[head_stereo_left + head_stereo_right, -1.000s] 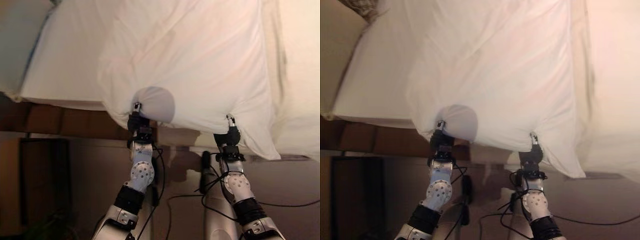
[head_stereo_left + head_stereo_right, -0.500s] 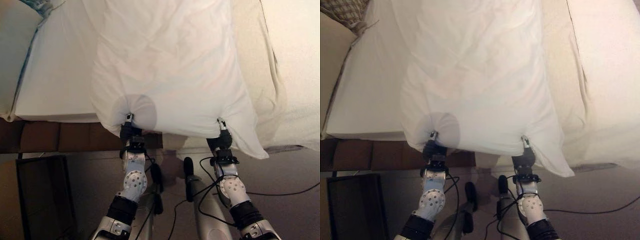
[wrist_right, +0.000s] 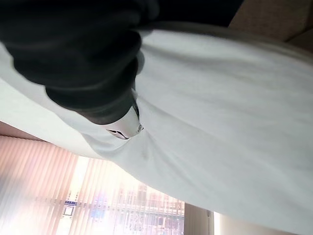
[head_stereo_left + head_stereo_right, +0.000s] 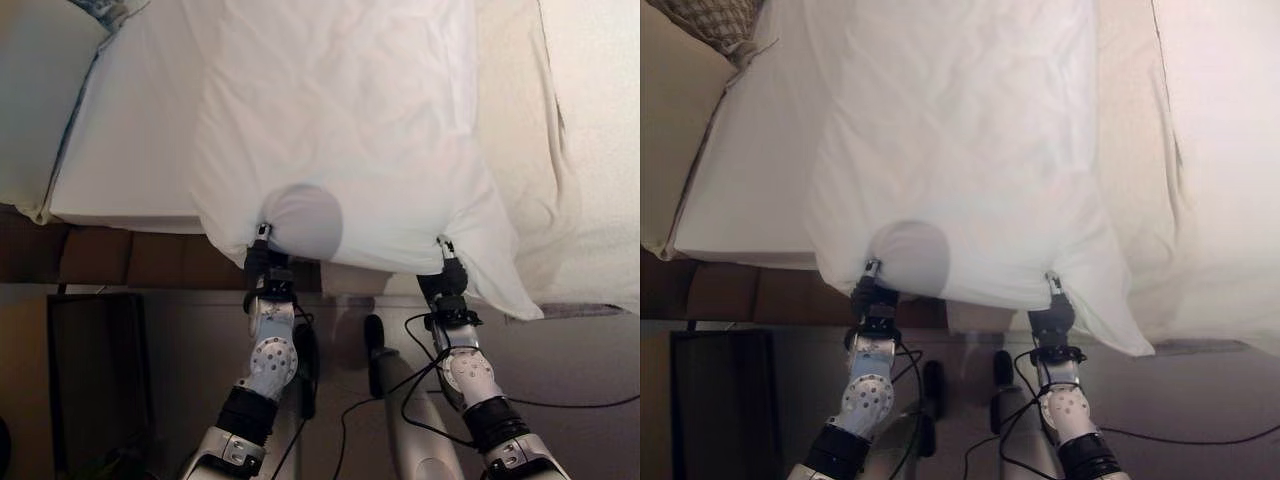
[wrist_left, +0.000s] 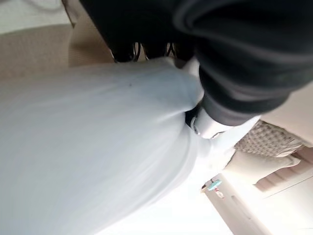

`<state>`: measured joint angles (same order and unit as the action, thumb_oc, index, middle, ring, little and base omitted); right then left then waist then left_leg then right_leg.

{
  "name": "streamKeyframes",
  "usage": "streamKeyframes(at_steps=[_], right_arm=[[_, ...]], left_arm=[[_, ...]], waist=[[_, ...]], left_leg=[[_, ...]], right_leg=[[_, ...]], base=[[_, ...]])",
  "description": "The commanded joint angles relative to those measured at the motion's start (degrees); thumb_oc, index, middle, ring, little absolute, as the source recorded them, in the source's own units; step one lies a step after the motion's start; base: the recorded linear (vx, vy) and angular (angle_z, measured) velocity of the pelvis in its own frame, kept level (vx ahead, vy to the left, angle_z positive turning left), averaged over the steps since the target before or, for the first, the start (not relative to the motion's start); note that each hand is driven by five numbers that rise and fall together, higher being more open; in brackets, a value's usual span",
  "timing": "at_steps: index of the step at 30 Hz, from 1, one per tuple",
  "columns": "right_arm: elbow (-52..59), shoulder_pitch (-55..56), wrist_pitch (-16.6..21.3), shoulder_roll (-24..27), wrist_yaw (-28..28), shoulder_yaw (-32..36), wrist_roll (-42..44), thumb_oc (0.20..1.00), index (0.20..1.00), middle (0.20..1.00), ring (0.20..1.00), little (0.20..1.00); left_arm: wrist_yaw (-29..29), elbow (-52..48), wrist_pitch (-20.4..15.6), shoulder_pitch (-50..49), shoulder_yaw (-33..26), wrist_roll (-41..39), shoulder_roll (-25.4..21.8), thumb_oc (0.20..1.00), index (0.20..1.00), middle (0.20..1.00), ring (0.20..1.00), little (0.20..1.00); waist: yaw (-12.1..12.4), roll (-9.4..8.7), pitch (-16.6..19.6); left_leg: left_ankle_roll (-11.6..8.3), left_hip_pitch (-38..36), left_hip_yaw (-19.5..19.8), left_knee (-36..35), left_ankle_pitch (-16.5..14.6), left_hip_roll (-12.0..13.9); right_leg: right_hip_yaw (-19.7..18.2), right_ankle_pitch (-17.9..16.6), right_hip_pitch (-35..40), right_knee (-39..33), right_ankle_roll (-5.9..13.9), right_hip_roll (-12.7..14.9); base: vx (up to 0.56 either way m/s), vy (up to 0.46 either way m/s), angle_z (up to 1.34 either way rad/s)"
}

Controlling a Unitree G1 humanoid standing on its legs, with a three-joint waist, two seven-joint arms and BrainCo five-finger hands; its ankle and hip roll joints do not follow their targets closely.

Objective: Make the bed

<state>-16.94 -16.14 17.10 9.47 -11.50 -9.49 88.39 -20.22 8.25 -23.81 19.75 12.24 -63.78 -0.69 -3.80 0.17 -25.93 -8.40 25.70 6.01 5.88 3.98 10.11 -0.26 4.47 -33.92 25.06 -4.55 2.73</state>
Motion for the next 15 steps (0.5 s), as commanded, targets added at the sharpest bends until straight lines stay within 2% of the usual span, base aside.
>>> streamKeyframes(at_steps=[1, 4, 5, 6, 8, 9, 10, 11, 12, 13, 14, 15], right_arm=[[1.25, 2.67, 3.44, 3.66, -0.84, 4.31, -0.64, 0.2, 0.2, 0.2, 0.2, 0.2], [1.07, 1.69, 3.6, 3.27, -0.87, 3.67, -0.82, 0.2, 0.2, 0.2, 0.2, 0.2], [1.59, 1.6, 3.88, 2.74, -1.08, 4.19, -0.89, 0.2, 0.2, 0.2, 0.2, 0.2], [1.62, 1.6, 3.88, 2.69, -1.06, 4.21, -0.91, 0.2, 0.2, 0.2, 0.2, 0.2], [2.22, 2.78, 3.52, 2.14, -1.55, 4.89, -0.69, 0.2, 0.2, 0.2, 0.2, 0.2], [2.4, 3.2, 3.29, 1.99, -1.54, 5.09, -1.23, 0.2, 0.2, 0.2, 0.2, 0.2], [2.45, 3.25, 3.29, 1.97, -1.51, 5.09, -1.26, 0.2, 0.2, 0.2, 0.2, 0.2], [2.72, 3.77, 2.79, 2.1, -1.56, 5.77, -1.81, 0.2, 0.2, 0.2, 0.2, 0.2], [2.77, 4.27, 2.93, 1.82, -1.57, 6.25, -1.84, 0.2, 0.2, 0.2, 0.2, 0.2], [2.8, 4.33, 2.93, 1.81, -1.56, 6.25, -1.85, 0.2, 0.2, 0.2, 0.2, 0.2], [2.38, 4.75, 2.42, 1.48, -1.64, 7.08, -2.6, 0.2, 0.2, 0.2, 0.2, 0.2], [2.39, 4.73, 2.41, 1.46, -1.63, 7.08, -2.61, 0.2, 0.2, 0.2, 0.2, 0.2]], left_arm=[[0.65, -5.72, -5.68, -1.64, -7.87, 4.01, -3.28, 0.2, 0.2, 0.2, 0.2, 0.2], [1.05, -5.46, -6.28, -1.37, -7.76, 3.59, -3.8, 0.2, 0.2, 0.2, 0.2, 0.2], [1.4, -4.98, -6.14, -0.68, -7.29, 3.24, -4.76, 0.2, 0.2, 0.2, 0.2, 0.2], [1.43, -4.93, -6.16, -0.63, -7.28, 3.2, -4.81, 0.2, 0.2, 0.2, 0.2, 0.2], [2.1, -3.67, -5.47, -0.74, -5.99, 2.44, -4.71, 0.2, 0.2, 0.2, 0.2, 0.2], [2.53, -3.66, -5.29, -0.84, -5.87, 2.06, -4.72, 0.2, 0.2, 0.2, 0.2, 0.2], [2.58, -3.64, -5.29, -0.86, -5.86, 2.01, -4.74, 0.2, 0.2, 0.2, 0.2, 0.2], [3.15, -2.8, -4.72, -1.31, -5.3, 1.55, -4.65, 0.2, 0.2, 0.2, 0.2, 0.2], [3.69, -2.3, -4.46, -1.67, -5.04, 1.41, -4.57, 0.2, 0.2, 0.2, 0.2, 0.2], [3.76, -2.27, -4.47, -1.7, -5.01, 1.37, -4.58, 0.2, 0.2, 0.2, 0.2, 0.2], [4.34, -2.31, -3.69, -2.64, -4.99, 1.8, -5.16, 0.2, 0.2, 0.2, 0.2, 0.2], [4.34, -2.33, -3.69, -2.63, -5.0, 1.8, -5.17, 0.2, 0.2, 0.2, 0.2, 0.2]], waist=[[-0.04, 1.86, 4.24], [0.72, 2.32, 3.91], [0.8, 2.18, 3.67], [0.76, 2.08, 3.65], [0.04, 1.87, 3.72], [-0.18, 1.98, 3.92], [-0.19, 1.94, 3.91], [-0.83, 2.33, 3.83], [-1.13, 2.56, 4.13], [-1.14, 2.56, 4.12], [-0.84, 2.81, 4.32], [-0.9, 2.73, 4.42]], left_leg=[[0.75, -3.52, -4.67, -10.88, 7.67, 2.27], [0.14, -3.2, -4.87, -10.88, 7.44, 1.81], [0.54, -2.25, -6.82, -9.25, 6.34, -0.2], [0.66, -2.02, -6.79, -8.79, 6.1, -0.36], [1.99, 1.11, -9.0, 1.26, 0.36, -5.46], [2.78, 1.78, -9.31, 3.37, -1.28, -6.72], [2.89, 1.92, -9.34, 3.76, -1.52, -6.81], [4.9, 2.66, -10.34, 7.94, -4.92, -9.64], [5.77, 2.94, -10.81, 9.38, -5.93, -10.85], [5.86, 2.99, -10.83, 9.64, -6.11, -10.91], [6.77, 2.14, -12.11, 10.21, -7.66, -11.42], [6.83, 2.29, -12.13, 10.11, -7.44, -11.56]], right_leg=[[-1.0, -0.88, 3.29, -6.77, 9.01, -1.13], [-1.48, -2.16, 1.95, -6.62, 10.08, -0.62], [-2.02, -4.13, 2.38, -8.77, 12.11, 2.03], [-2.05, -4.22, 2.48, -8.99, 12.23, 2.2], [-3.02, -8.04, 6.4, -14.76, 15.05, 8.97], [-3.39, -9.34, 6.86, -16.16, 15.56, 10.77], [-3.4, -9.42, 7.01, -16.38, 15.67, 10.88], [-5.01, -13.82, 8.98, -19.79, 15.87, 14.71], [-5.39, -15.33, 9.47, -21.55, 15.6, 16.45], [-5.33, -15.48, 9.72, -21.89, 15.68, 16.55], [-1.89, -18.81, 10.81, -24.94, 15.7, 18.9], [-1.89, -19.09, 10.76, -25.21, 15.75, 19.04]], base=[[0.03, 0.338, -0.06], [-0.01, 0.325, -0.09], [0.0, 0.277, -0.12], [0.05, 0.641, -0.15], [0.12, 0.674, 0.15], [0.09, 0.404, 0.34], [0.16, 0.628, 0.41], [0.18, 0.622, 0.24], [0.19, 0.62, 0.21], [0.19, 0.46, 0.07], [0.12, 0.29, 0.03], [0.17, 0.526, -0.04]])
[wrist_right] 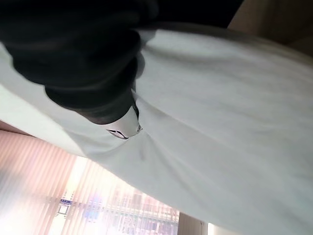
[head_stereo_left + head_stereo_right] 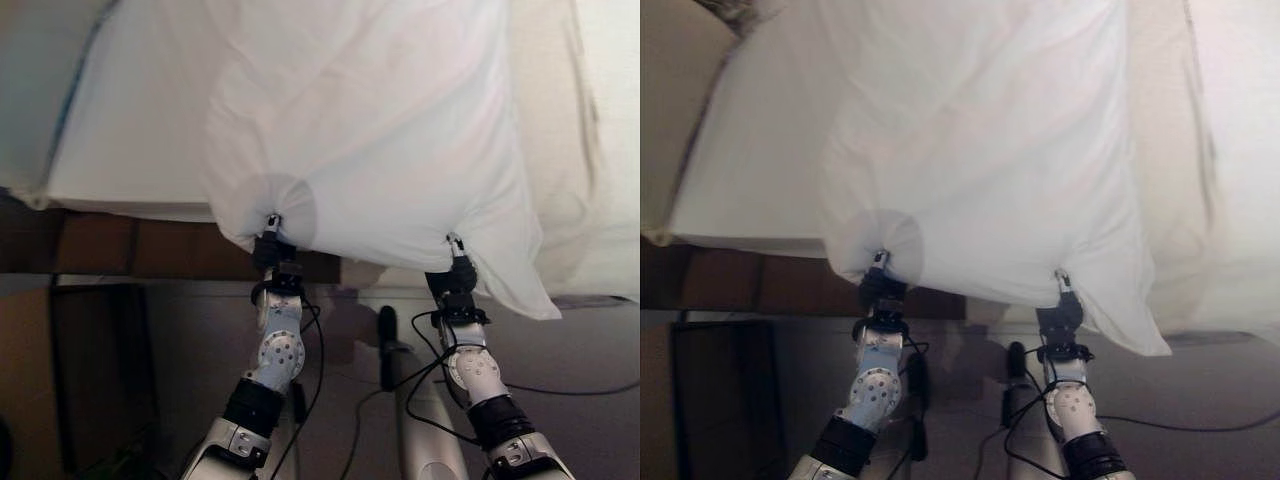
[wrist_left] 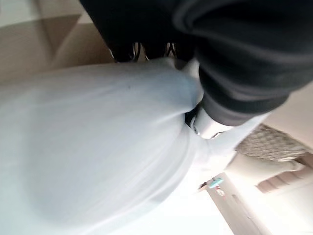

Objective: Make the bed

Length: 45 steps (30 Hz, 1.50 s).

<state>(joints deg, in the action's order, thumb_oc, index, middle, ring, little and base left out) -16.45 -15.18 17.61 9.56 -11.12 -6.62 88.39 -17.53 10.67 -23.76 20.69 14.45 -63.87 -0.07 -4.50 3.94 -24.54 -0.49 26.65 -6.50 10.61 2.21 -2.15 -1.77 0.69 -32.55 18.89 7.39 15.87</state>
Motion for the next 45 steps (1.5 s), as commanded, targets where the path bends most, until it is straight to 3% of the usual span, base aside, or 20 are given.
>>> streamKeyframes(at_steps=[1, 2, 3, 4, 6, 11, 18, 23, 29, 33, 34, 35, 36, 37, 39, 45], right_arm=[[1.01, 3.77, 1.48, 0.52, -1.81, 3.92, -2.98, 0.2, 0.2, 0.2, 0.2, 0.2], [1.01, 3.64, 1.68, 0.74, -1.76, 3.52, -2.92, 0.2, 0.2, 0.2, 0.2, 0.2], [1.01, 3.6, 1.68, 0.75, -1.76, 3.51, -2.92, 0.2, 0.2, 0.2, 0.2, 0.2], [0.24, 3.15, 2.2, 0.78, -1.22, 2.55, -3.29, 0.2, 0.2, 0.2, 0.2, 0.2], [-1.34, 2.76, 2.05, 0.77, -1.03, 0.9, -4.28, 0.2, 0.2, 0.2, 0.2, 0.2], [-4.07, 2.17, 2.46, 0.03, -0.38, -0.88, -3.96, 0.2, 0.2, 0.2, 0.2, 0.2], [-11.27, 1.82, 0.59, 1.49, 1.95, -3.34, -10.84, 0.2, 0.2, 0.2, 0.2, 0.2], [-21.77, -0.62, -0.72, 0.63, 4.59, -4.1, -14.78, 0.2, 0.2, 0.2, 0.2, 0.2], [-36.32, -3.61, -2.18, -1.53, 8.91, -4.19, -18.27, 0.2, 0.2, 0.2, 0.2, 0.2], [-40.06, -4.34, -2.3, -1.94, 11.57, -4.24, -21.19, 0.2, 0.2, 0.2, 0.2, 0.2], [-41.43, -4.01, -2.55, -2.03, 12.31, -4.08, -21.61, 0.2, 0.2, 0.2, 0.2, 0.2], [-41.79, -3.99, -2.21, -2.04, 12.7, -4.15, -22.61, 0.285, 0.285, 0.285, 0.285, 0.285], [-41.77, -3.98, -2.19, -2.08, 12.77, -4.14, -22.69, 0.36, 0.36, 0.36, 0.36, 0.36], [-41.74, -3.5, -2.45, -2.44, 12.7, -4.48, -22.82, 0.809, 0.809, 0.809, 0.809, 0.809], [-41.55, -2.63, -2.84, -2.73, 12.22, -5.06, -23.04, 1.0, 1.0, 1.0, 1.0, 1.0], [-41.98, -1.48, -3.59, -2.96, 11.17, -5.62, -22.9, 1.0, 1.0, 1.0, 1.0, 1.0]], left_arm=[[1.38, -5.05, -3.08, -5.0, -7.62, 2.67, -6.37, 0.2, 0.2, 0.2, 0.2, 0.2], [1.06, -4.86, -3.11, -4.74, -7.49, 3.17, -6.47, 0.2, 0.2, 0.2, 0.2, 0.2], [1.04, -4.86, -3.1, -4.7, -7.52, 3.19, -6.47, 0.2, 0.2, 0.2, 0.2, 0.2], [-0.08, -4.03, -3.56, -4.1, -8.14, 3.79, -6.53, 0.2, 0.2, 0.2, 0.2, 0.2], [-1.39, -3.58, -3.73, -4.4, -8.88, 5.28, -6.38, 0.2, 0.2, 0.2, 0.2, 0.2], [-5.57, -0.56, -7.24, -3.27, -11.85, 4.43, -3.16, 0.2, 0.2, 0.2, 0.2, 0.2], [-10.87, 4.31, -7.55, -3.6, -13.46, 7.29, -1.75, 0.2, 0.2, 0.2, 0.2, 0.2], [-15.25, 15.87, -7.14, -0.9, -15.02, 8.64, 0.11, 0.2, 0.2, 0.2, 0.2, 0.2], [-18.17, 37.09, -6.19, 5.79, -21.7, 6.66, 0.51, 0.2, 0.2, 0.2, 0.2, 0.2], [-19.18, 42.23, -5.57, 7.1, -23.02, 6.84, 0.27, 0.2, 0.2, 0.2, 0.2, 0.2], [-19.35, 45.42, -4.53, 6.92, -23.68, 7.07, 0.48, 0.41, 0.41, 0.41, 0.41, 0.41], [-19.02, 46.26, -4.61, 6.88, -23.77, 6.72, 0.36, 0.708, 0.708, 0.708, 0.708, 0.708], [-18.92, 46.36, -4.63, 6.91, -23.78, 6.64, 0.31, 0.834, 0.834, 0.834, 0.834, 0.834], [-18.62, 47.34, -4.64, 6.5, -24.18, 6.11, 0.43, 1.0, 1.0, 1.0, 1.0, 1.0], [-18.22, 48.29, -4.49, 5.95, -24.23, 5.95, -0.01, 1.0, 1.0, 1.0, 1.0, 1.0], [-17.5, 48.84, -4.46, 5.03, -23.87, 5.59, -0.11, 1.0, 1.0, 1.0, 1.0, 1.0]], waist=[[0.5, -1.3, 3.05], [0.13, -1.16, 2.83], [0.13, -1.23, 2.92], [-0.36, -1.68, 2.46], [-0.15, -2.25, 2.3], [1.22, -2.36, 2.14], [1.11, -2.02, 2.5], [0.76, -1.83, 2.09], [0.55, -2.28, 1.5], [0.56, -2.7, 1.42], [0.58, -2.91, 1.45], [0.54, -2.97, 1.42], [0.53, -2.98, 1.41], [0.56, -3.08, 1.43], [0.52, -3.27, 1.62], [0.55, -3.58, 2.23]], left_leg=[[-0.48, -0.26, -1.05, 3.69, -5.8, 0.61], [-0.35, -0.9, -0.91, 2.33, -5.27, 0.36], [-0.33, -0.78, -0.97, 2.16, -5.03, 0.29], [-0.22, -2.02, -1.93, -0.4, -3.78, -0.73], [-0.14, -3.51, -2.83, -3.18, -3.07, -1.47], [-0.38, -4.13, -4.35, -3.43, -3.15, -1.07], [-0.73, -2.12, -5.0, -3.2, -1.98, -0.04], [-1.1, -1.14, -5.04, -2.94, -1.66, 0.54], [-1.77, -1.5, -5.3, -3.62, -1.58, 0.97], [-1.79, -1.3, -5.53, -3.72, -1.38, 1.08], [-1.85, -1.37, -5.62, -3.68, -1.41, 1.16], [-1.89, -1.4, -5.56, -3.59, -1.45, 1.11], [-1.89, -1.41, -5.55, -3.57, -1.46, 1.11], [-1.86, -1.59, -5.57, -3.44, -1.55, 1.21], [-1.8, -1.66, -5.61, -3.15, -1.72, 1.37], [-1.86, -2.34, -5.4, -3.59, -1.75, 1.35]], right_leg=[[4.75, -12.61, 9.96, -18.08, 2.95, 3.5], [3.54, -9.94, 9.03, -16.35, 2.29, 1.24], [3.42, -9.99, 8.73, -16.22, 2.28, 1.3], [2.8, -5.03, 5.22, -11.38, 0.76, -6.57], [4.27, -3.5, 3.34, -9.31, -0.25, -10.77], [3.59, -4.33, 4.46, -11.06, 0.22, -10.45], [3.78, -4.86, 3.72, -12.13, 0.0, -10.76], [4.14, -4.63, 3.26, -11.87, -0.37, -10.93], [4.52, -4.41, 3.76, -11.95, -0.33, -10.9], [4.59, -4.69, 3.55, -11.91, -0.35, -10.76], [4.69, -4.61, 3.76, -11.87, -0.36, -10.69], [4.74, -4.56, 3.87, -11.82, -0.41, -10.7], [4.75, -4.54, 3.89, -11.82, -0.41, -10.7], [4.85, -4.45, 4.04, -11.65, -0.48, -10.71], [4.89, -4.28, 4.21, -11.48, -0.56, -10.76], [5.12, -4.14, 5.09, -11.78, -0.53, -10.71]], base=[[0.05, 0.315, -0.27], [0.05, 0.312, -0.42], [-0.02, 0.231, -0.5], [-0.02, 0.206, -0.34], [0.01, 0.155, -0.38], [0.0, -0.016, -0.24], [-0.02, -0.072, -0.07], [-0.01, -0.03, 0.05], [0.0, 0.0, 0.01], [0.0, 0.0, 0.0], [0.0, 0.0, 0.0], [0.0, 0.0, 0.0], [0.0, 0.0, 0.0], [0.0, 0.0, 0.0], [0.01, 0.0, 0.02], [0.0, 0.0, 0.0]])
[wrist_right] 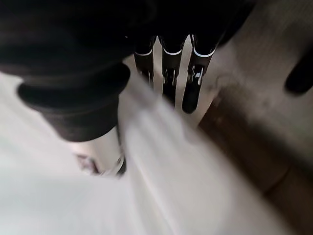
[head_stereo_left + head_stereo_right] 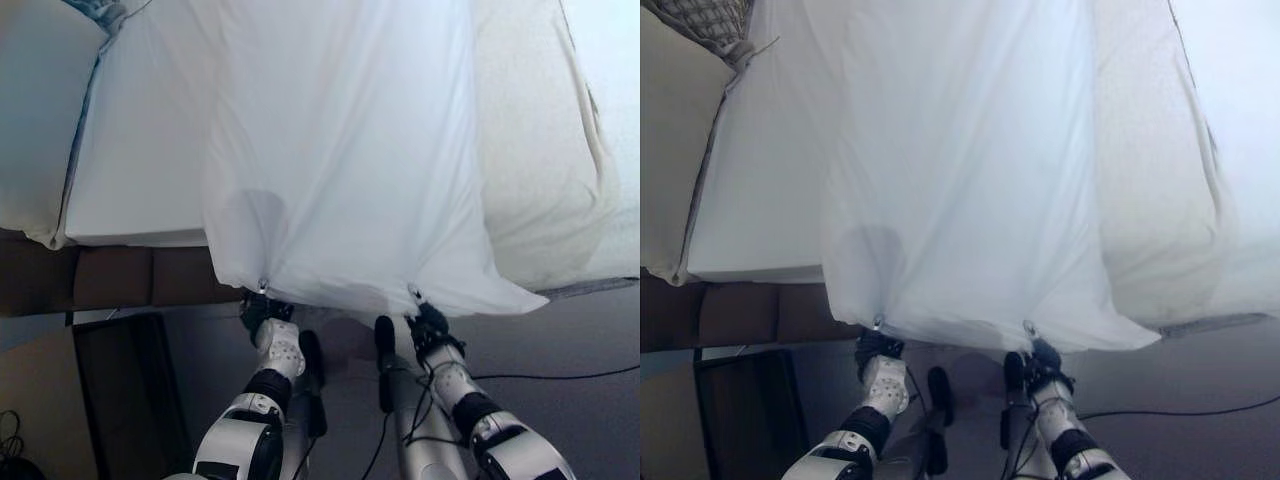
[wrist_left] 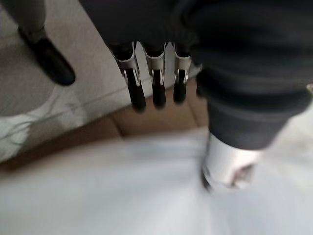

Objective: Make the bed

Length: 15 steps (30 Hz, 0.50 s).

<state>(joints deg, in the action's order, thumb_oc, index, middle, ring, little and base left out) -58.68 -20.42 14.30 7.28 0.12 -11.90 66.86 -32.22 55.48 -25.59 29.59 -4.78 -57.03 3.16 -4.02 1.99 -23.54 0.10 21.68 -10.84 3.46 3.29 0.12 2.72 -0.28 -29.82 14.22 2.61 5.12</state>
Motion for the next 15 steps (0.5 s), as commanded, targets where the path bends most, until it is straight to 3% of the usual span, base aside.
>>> streamKeyframes(at_steps=[1, 8, 11, 14, 15], right_arm=[[-0.01, 3.89, -0.36, -0.73, -0.31, -0.36, -1.36, 1.0, 1.0, 1.0, 1.0, 1.0], [-0.33, 5.17, -0.45, -0.96, -0.99, -0.3, -1.28, 1.0, 1.0, 1.0, 1.0, 1.0], [0.54, 5.63, 0.44, -0.54, -0.15, -0.82, -4.16, 1.0, 1.0, 1.0, 1.0, 1.0], [5.09, 6.47, 1.49, 0.98, -0.56, -2.44, -7.74, 1.0, 1.0, 1.0, 1.0, 1.0], [5.11, 6.49, 1.49, 0.97, -0.54, -2.44, -7.75, 1.0, 1.0, 1.0, 1.0, 1.0]], left_arm=[[-2.35, 4.11, -2.24, -4.24, -4.25, -1.07, -3.13, 1.0, 1.0, 1.0, 1.0, 1.0], [-0.26, 3.22, -1.0, -7.4, -0.55, -0.04, -1.88, 1.0, 1.0, 1.0, 1.0, 1.0], [1.11, 0.24, 1.32, -9.82, 4.95, 6.87, -2.47, 1.0, 1.0, 1.0, 1.0, 1.0], [4.93, -5.98, 5.14, -13.21, 13.73, 20.18, -6.1, 1.0, 1.0, 1.0, 1.0, 1.0], [4.9, -6.02, 5.16, -13.24, 13.73, 20.21, -6.1, 1.0, 1.0, 1.0, 1.0, 1.0]], waist=[[0.1, -1.71, 1.31], [0.34, -1.53, 1.49], [0.51, -1.28, 1.28], [0.62, -0.96, 0.69], [0.63, -0.98, 0.86]], left_leg=[[-2.44, 2.28, -0.93, 3.58, -2.9, -0.96], [-2.28, 1.43, -0.28, 3.21, -2.76, -1.13], [-2.29, 1.21, 0.22, 2.88, -2.43, -1.27], [-2.29, 1.34, 0.82, 2.97, -2.16, -1.38], [-2.29, 1.53, 0.8, 2.92, -2.04, -1.4]], right_leg=[[0.73, -3.12, 2.75, -7.21, 4.27, 0.01], [1.12, -2.89, 3.77, -7.3, 4.18, -0.12], [1.42, -2.83, 4.26, -7.62, 4.08, -0.12], [1.85, -2.72, 4.47, -7.71, 4.04, -0.11], [1.83, -2.84, 4.29, -7.78, 4.03, -0.1]], base=[[0.0, 0.0, 0.0], [0.0, 0.0, 0.0], [0.0, -0.037, 0.07], [-0.01, -0.034, 0.13], [-0.01, -0.031, 0.13]])
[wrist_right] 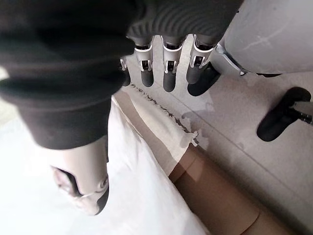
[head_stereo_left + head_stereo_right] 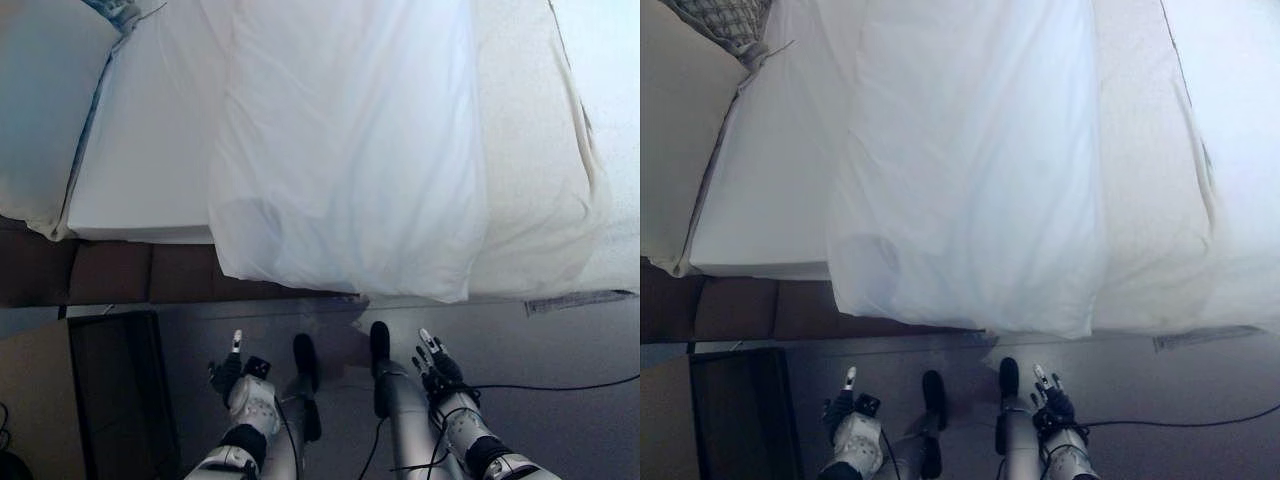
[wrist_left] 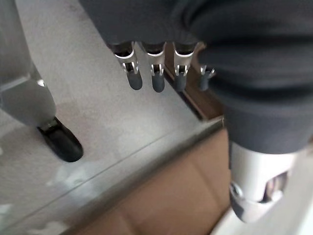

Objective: Make the bed

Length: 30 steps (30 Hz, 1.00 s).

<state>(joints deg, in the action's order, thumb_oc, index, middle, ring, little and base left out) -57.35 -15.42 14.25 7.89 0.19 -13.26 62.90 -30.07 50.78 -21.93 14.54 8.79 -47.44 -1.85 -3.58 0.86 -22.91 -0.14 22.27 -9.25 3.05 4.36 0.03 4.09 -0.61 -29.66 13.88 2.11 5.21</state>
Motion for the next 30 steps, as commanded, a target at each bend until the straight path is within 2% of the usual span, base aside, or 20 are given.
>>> streamKeyframes(at_steps=[1, 2, 4, 5, 8, 13, 18, 23, 26, 30], right_arm=[[5.78, 1.85, 1.76, 0.97, -0.8, -1.81, -5.37, 1.0, 1.0, 1.0, 1.0, 1.0], [9.5, 2.26, 1.96, 2.11, -1.17, -3.01, -7.98, 1.0, 1.0, 1.0, 1.0, 1.0], [11.74, 1.58, 1.83, 3.71, -1.13, -4.18, -11.48, 1.0, 1.0, 1.0, 1.0, 1.0], [11.74, 1.57, 1.83, 3.71, -1.12, -4.19, -11.49, 1.0, 1.0, 1.0, 1.0, 1.0], [16.18, -1.86, 0.57, 7.32, -3.97, -7.04, -16.18, 1.0, 1.0, 1.0, 1.0, 1.0], [16.59, -11.23, -2.31, 11.1, -7.78, -11.12, -20.14, 1.0, 1.0, 1.0, 1.0, 1.0], [15.7, -21.1, -4.72, 13.76, -11.78, -13.69, -16.29, 1.0, 1.0, 1.0, 1.0, 1.0], [12.27, -30.62, -6.09, 15.94, -14.96, -16.2, -12.86, 1.0, 1.0, 1.0, 1.0, 1.0], [11.09, -33.62, -5.9, 15.07, -14.48, -15.15, -10.71, 1.0, 1.0, 1.0, 1.0, 1.0], [4.41, -42.44, -5.4, 13.72, -12.28, -13.43, -6.36, 1.0, 1.0, 1.0, 1.0, 1.0]], left_arm=[[4.81, -4.57, 2.72, 0.7, 3.48, 15.11, -2.77, 1.0, 1.0, 1.0, 1.0, 1.0], [9.87, -7.87, 4.03, -0.6, 7.42, 21.19, -6.1, 1.0, 1.0, 1.0, 1.0, 1.0], [14.48, -9.84, 4.1, -0.58, 9.41, 22.89, -8.16, 1.0, 1.0, 1.0, 1.0, 1.0], [14.48, -9.84, 4.1, -0.58, 9.41, 22.88, -8.17, 1.0, 1.0, 1.0, 1.0, 1.0], [24.92, -14.3, 4.71, 1.39, 13.87, 24.42, -11.6, 1.0, 1.0, 1.0, 1.0, 1.0], [39.72, -16.86, 8.87, 9.23, 20.38, 16.48, -14.29, 1.0, 1.0, 1.0, 1.0, 1.0], [45.15, -16.53, 10.23, 21.4, 24.82, 15.17, -17.98, 1.0, 1.0, 1.0, 1.0, 1.0], [50.08, -12.83, 10.44, 32.62, 28.25, 12.26, -19.93, 1.0, 1.0, 1.0, 1.0, 1.0], [51.1, -10.46, 11.04, 35.63, 26.94, 8.94, -19.2, 1.0, 1.0, 1.0, 1.0, 1.0], [48.43, -3.29, 9.84, 43.57, 23.95, 8.68, -19.61, 1.0, 1.0, 1.0, 1.0, 1.0]], waist=[[0.23, 0.27, 0.02], [0.24, 0.41, 0.01], [0.37, 0.53, 0.14], [0.37, 0.52, 0.29], [0.48, 0.8, 0.6], [0.29, 1.15, 0.02], [-0.11, 0.96, -1.37], [-0.71, 0.63, -2.43], [-1.02, 0.71, -2.42], [-1.15, 0.6, -2.17]], left_leg=[[-2.05, 0.85, -0.63, 3.23, -3.09, -1.35], [-2.09, 0.86, -0.44, 2.95, -2.93, -1.32], [-2.15, 1.07, -0.38, 2.95, -2.83, -1.31], [-2.15, 1.24, -0.39, 2.93, -2.76, -1.32], [-2.15, 1.86, -0.25, 2.96, -2.77, -1.38], [-1.83, 4.65, -0.62, 5.48, -3.43, -1.27], [-1.76, 9.75, -0.95, 10.29, -4.54, -0.47], [-2.05, 17.11, -1.11, 19.25, -7.06, 0.53], [-2.14, 20.36, -1.69, 22.42, -7.81, 0.95], [-2.25, 25.21, -1.94, 26.07, -8.57, 1.67]], right_leg=[[0.63, -2.41, 4.21, -7.4, 4.54, -0.2], [0.62, -2.49, 4.12, -7.61, 4.6, -0.18], [0.73, -2.53, 4.04, -7.8, 4.57, -0.09], [0.72, -2.59, 3.87, -7.83, 4.56, -0.08], [0.69, -2.59, 2.96, -7.62, 4.57, -0.07], [0.1, -2.31, -0.34, -4.94, 4.33, -0.24], [-0.24, -1.36, -5.47, -0.29, 4.18, -0.37], [-0.31, 0.66, -13.07, 8.14, 3.97, -0.25], [-0.46, 1.17, -16.44, 11.56, 4.03, 0.27], [-0.46, 2.11, -20.88, 14.29, 3.56, 0.03]], base=[[0.0, -0.021, 0.09], [0.0, -0.027, 0.05], [0.0, 0.0, 0.0], [0.0, 0.0, 0.0], [0.0, 0.0, 0.0], [-0.03, 0.004, 0.0], [-0.07, -0.01, 0.03], [-0.07, -0.016, 0.11], [-0.02, 0.002, 0.08], [0.0, 0.0, -0.01]])
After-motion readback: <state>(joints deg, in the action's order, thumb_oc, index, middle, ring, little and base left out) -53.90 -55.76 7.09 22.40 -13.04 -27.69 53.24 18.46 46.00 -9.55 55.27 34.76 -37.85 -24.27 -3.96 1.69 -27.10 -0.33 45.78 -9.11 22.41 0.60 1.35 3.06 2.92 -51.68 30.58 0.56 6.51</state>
